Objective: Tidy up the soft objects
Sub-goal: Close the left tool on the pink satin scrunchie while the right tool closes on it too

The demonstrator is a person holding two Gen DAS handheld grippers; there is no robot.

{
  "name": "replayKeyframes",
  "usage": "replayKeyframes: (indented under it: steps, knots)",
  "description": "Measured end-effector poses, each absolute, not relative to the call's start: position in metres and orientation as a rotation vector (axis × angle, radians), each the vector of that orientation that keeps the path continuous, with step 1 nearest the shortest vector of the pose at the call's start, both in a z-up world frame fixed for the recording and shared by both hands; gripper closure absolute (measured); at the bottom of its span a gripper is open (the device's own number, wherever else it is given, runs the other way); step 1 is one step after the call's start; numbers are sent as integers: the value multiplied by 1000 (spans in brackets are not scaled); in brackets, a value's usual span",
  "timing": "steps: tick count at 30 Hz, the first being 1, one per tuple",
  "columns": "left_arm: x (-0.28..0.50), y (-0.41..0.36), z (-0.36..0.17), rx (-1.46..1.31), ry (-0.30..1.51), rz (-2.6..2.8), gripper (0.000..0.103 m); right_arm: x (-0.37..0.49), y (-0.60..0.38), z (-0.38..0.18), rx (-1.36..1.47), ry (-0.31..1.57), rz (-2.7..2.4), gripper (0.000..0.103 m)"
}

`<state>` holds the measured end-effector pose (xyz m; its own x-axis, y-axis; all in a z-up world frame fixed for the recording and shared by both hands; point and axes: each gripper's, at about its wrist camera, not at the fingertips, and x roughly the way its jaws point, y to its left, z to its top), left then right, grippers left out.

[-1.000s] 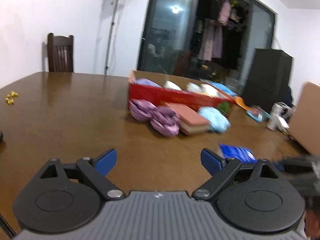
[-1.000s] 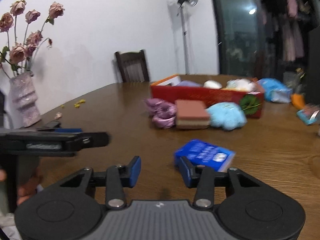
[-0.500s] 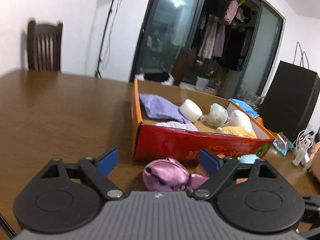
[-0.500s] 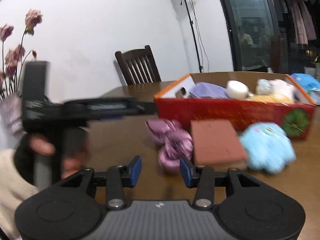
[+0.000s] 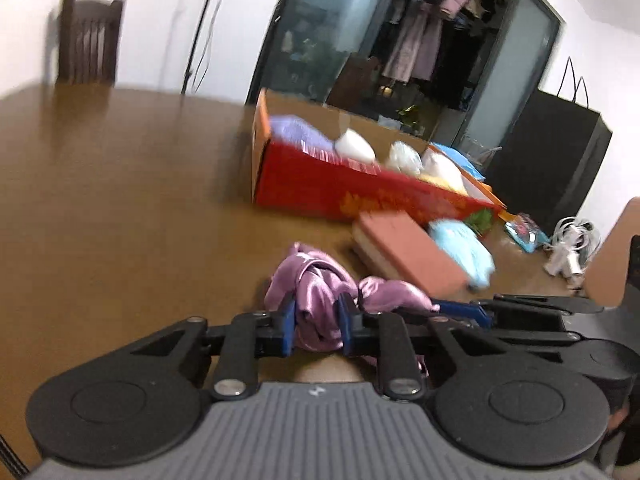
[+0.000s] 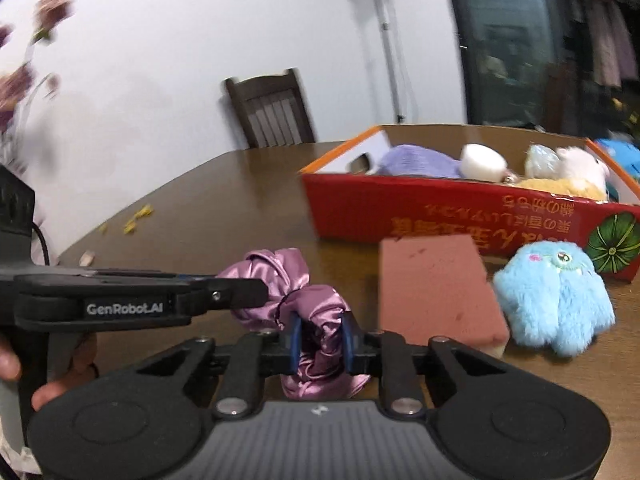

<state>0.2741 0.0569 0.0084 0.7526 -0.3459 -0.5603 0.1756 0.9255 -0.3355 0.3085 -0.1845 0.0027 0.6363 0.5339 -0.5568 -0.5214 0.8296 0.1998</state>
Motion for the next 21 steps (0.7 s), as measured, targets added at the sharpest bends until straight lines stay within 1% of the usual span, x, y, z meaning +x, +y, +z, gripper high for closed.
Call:
replayKeyframes:
  steps: [3,7,8,12,13,14,15,16,17,18,19,20,21]
  knots:
    - [227,46,5,-285,679,-302,82,271,-200,4,-5,668,625,84]
    - [182,25,9,-232,664,-339,82,222,-227,8,6,673,616,81]
    - [176,21,11,-216,660,-345,83,215,-233,8,26,671,613,78]
    - [168,11,17,-168,643,-339,83,202,-245,18,70,602,622,76]
    - [169,9,17,-156,645,-333,83,201,-245,20,68,587,623,73]
    - [170,6,17,-148,650,-334,81,202,-245,19,63,579,623,69]
    - [169,5,17,-139,648,-338,79,206,-244,17,56,587,612,70]
    - [167,4,18,-129,634,-333,68,208,-243,12,45,602,589,70]
    - [167,2,20,-120,611,-329,53,210,-244,7,41,616,566,69]
    - [166,1,22,-101,582,-330,46,211,-246,3,49,626,563,68]
    - [164,0,23,-76,555,-336,34,212,-251,-1,77,633,578,67]
    - [163,-1,23,-53,536,-344,30,213,-254,-4,101,636,590,68]
    - [166,-3,21,-31,530,-351,30,214,-257,-7,116,640,594,68]
